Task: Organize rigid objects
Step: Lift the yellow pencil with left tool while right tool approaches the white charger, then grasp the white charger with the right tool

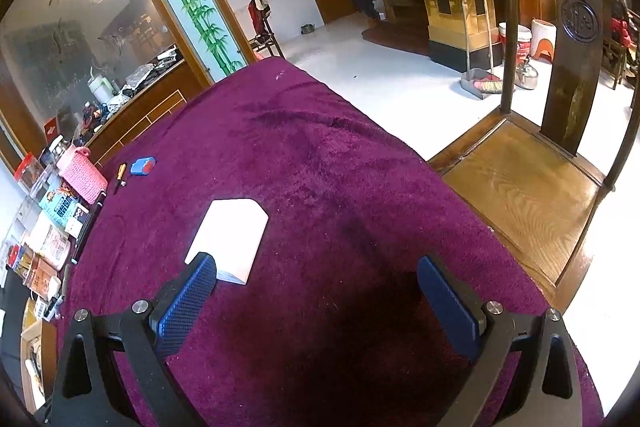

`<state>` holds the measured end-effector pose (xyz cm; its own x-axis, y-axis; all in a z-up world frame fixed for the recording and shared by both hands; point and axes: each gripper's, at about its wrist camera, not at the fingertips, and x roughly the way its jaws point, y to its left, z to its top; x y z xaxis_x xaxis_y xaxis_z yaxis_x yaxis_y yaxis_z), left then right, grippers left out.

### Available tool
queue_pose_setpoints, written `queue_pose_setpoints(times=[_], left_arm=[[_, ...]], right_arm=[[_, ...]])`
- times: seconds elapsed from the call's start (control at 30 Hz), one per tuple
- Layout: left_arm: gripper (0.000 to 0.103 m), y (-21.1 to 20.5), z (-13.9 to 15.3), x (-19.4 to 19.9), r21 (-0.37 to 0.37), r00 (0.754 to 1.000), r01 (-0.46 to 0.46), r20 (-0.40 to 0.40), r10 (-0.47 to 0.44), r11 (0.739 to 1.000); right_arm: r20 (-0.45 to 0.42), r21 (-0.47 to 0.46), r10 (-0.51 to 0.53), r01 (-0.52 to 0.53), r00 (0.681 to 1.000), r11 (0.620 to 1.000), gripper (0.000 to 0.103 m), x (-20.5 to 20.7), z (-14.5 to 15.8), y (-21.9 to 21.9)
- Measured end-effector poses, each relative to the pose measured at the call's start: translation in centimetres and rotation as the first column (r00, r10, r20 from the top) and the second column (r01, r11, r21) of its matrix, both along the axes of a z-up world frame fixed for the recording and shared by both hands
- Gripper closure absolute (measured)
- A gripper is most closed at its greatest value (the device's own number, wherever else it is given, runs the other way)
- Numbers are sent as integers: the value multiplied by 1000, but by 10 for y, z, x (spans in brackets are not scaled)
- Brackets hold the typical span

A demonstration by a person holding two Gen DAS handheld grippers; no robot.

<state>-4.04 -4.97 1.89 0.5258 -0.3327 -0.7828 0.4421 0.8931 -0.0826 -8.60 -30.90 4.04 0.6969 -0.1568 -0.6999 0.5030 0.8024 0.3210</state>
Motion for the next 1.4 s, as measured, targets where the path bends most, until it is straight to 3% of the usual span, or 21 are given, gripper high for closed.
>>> queue_pose_setpoints(times=[0.23, 0.3, 0.6, 0.87, 0.93, 1.03, 1.1, 1.13, 1.2, 1.3, 1.4], left_arm=[[55, 4, 0, 2, -40, 1000, 6, -14, -7, 999], [51, 7, 0, 3, -71, 1000, 13, -25, -15, 997], [50, 25, 0, 9, -220, 997, -11, -74, -6, 975], [47, 44, -1, 12, -273, 992, -109, -91, 87, 956], [47, 38, 0, 12, -231, 993, -107, -78, 91, 967], [47, 11, 1, 5, -34, 996, -90, -15, 90, 995], [69, -3, 0, 2, 59, 997, -76, 23, 75, 995], [73, -4, 1, 0, 63, 997, -70, 31, 69, 996], [84, 6, 1, 3, 25, 996, -87, 17, 87, 996], [92, 34, -1, 12, -124, 994, -105, -49, 100, 987], [95, 43, -2, 15, -170, 993, -112, -68, 101, 979]], right_arm=[[1, -2, 0, 0, 1000, 1000, 1, 0, 0, 0], [0, -3, 0, 0, 1000, 1000, 1, 0, 0, 0], [1, -4, 1, -1, 1000, 1000, 1, 0, -1, 1], [1, -5, 1, -1, 1000, 1000, 1, 1, -2, 1], [1, -5, 1, -1, 1000, 1000, 1, 1, -2, 1], [1, -5, 1, -1, 1000, 1000, 1, 1, -2, 1], [3, -3, 0, 0, 1000, 1000, 1, 0, -2, 1], [4, -3, 0, 0, 1000, 1000, 1, 1, -2, 1], [10, 3, 0, 0, 1000, 1000, 1, 0, -2, 0], [14, 6, -1, 1, 1000, 1000, 1, 1, -4, 0], [-5, 22, 17, -17, 1000, 1000, 1, 5, -1, 0]])
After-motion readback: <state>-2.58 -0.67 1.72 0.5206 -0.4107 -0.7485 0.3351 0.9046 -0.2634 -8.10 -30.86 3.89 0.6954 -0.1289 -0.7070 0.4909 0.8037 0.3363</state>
